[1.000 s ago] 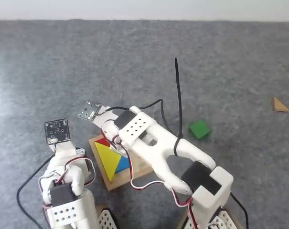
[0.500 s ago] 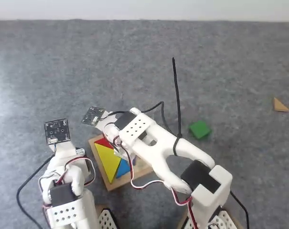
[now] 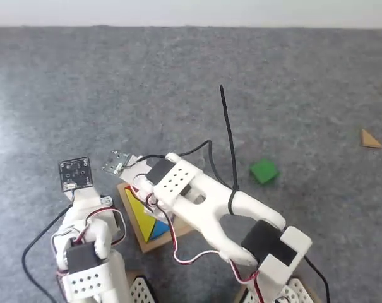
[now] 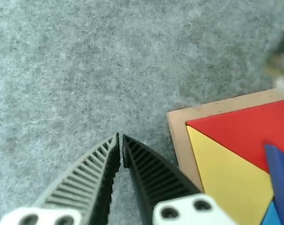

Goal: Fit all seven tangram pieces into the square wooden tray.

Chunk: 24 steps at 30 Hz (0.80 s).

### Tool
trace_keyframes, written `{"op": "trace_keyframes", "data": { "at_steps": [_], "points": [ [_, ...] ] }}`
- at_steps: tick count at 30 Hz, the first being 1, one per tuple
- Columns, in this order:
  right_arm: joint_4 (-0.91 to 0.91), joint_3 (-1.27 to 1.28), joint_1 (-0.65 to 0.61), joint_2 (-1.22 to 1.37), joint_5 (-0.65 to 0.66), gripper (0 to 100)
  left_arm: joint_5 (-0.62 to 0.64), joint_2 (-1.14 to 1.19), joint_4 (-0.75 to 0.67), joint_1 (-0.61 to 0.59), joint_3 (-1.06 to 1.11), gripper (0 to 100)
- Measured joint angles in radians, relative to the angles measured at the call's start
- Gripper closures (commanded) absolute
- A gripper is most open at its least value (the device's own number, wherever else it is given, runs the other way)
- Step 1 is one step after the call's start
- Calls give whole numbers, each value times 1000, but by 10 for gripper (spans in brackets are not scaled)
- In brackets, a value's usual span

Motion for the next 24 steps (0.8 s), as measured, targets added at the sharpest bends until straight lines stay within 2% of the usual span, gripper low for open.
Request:
{"op": "trace_keyframes", "data": {
  "at_steps": [12,24],
  "points": [
    [17,-147,17,0,-26,814,0,0,0,0,0,987],
    [-83,-167,15,91,-86,816,0,0,0,0,0,987]
  ]
}}
